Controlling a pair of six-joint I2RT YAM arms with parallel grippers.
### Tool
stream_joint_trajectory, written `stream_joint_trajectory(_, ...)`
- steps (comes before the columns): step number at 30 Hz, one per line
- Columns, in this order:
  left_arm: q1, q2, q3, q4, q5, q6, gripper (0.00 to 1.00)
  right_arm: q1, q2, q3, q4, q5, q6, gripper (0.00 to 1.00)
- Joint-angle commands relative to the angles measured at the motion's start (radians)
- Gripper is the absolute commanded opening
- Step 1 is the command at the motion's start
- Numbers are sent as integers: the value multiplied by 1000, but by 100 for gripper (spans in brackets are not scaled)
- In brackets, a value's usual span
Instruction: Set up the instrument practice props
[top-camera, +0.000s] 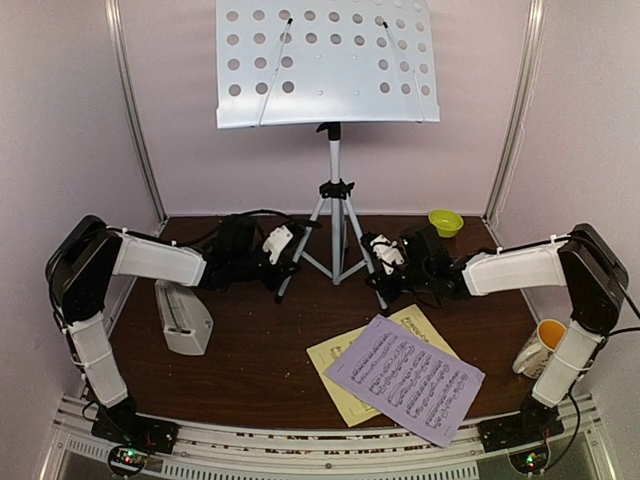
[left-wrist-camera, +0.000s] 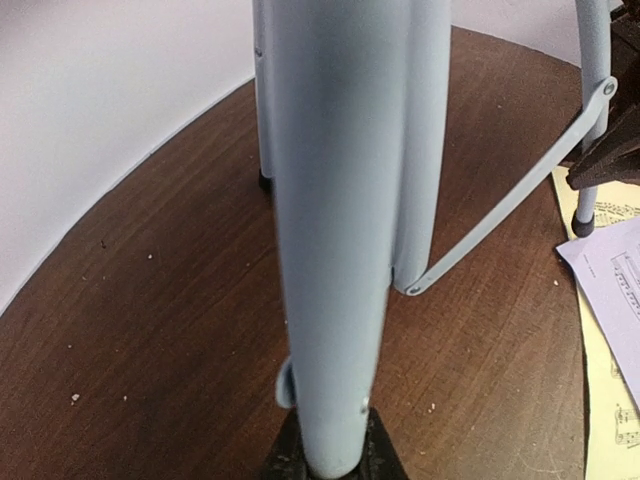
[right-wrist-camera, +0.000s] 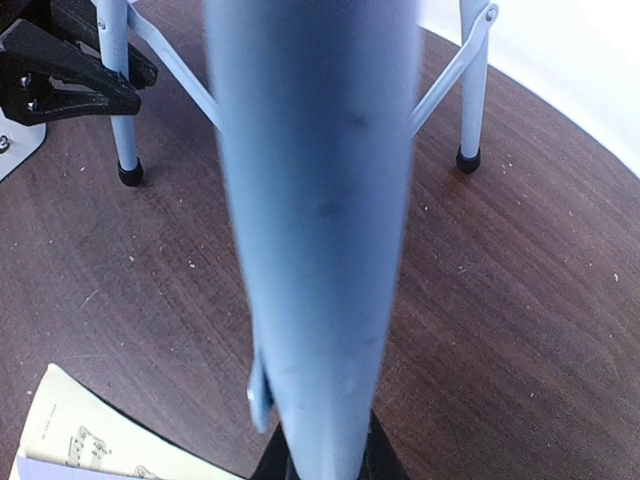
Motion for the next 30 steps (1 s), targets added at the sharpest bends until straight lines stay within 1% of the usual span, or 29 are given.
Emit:
stream_joint_trajectory(1,23,-82,-62,23,-88,-54,0,-30,-101,-36,-22,81,84,0)
stream_joint_trajectory(8,23,-125,-209,83,-132,-100,0,-41,-187,-139,-96,132,110,0)
stream_joint_trajectory(10,21,-130,-230,96,-144,-108,0,-43,-214,-171,-88,152,114,0)
stream_joint_trajectory(12,22,-126,-218,93,-149,-109,0,-48,-217,-181,-63,164,115,0)
stream_joint_trajectory(15,22,-98,-136,31,-175,-97,0,-51,-173,-133,-55,177,110,0)
stream_joint_trajectory(22,28,6,65,-64,-241,-36,0,-57,-48,45,-55,209,76,0)
stream_joint_trajectory(24,45,41,121,-99,-240,-25,0,-59,-17,88,-58,208,67,0)
stream_joint_trajectory(28,91,92,215,-116,-196,-26,0,-60,46,171,-59,209,57,0)
stream_joint_trajectory(30,114,130,303,-202,-160,-27,0,-59,70,198,-57,200,64,0)
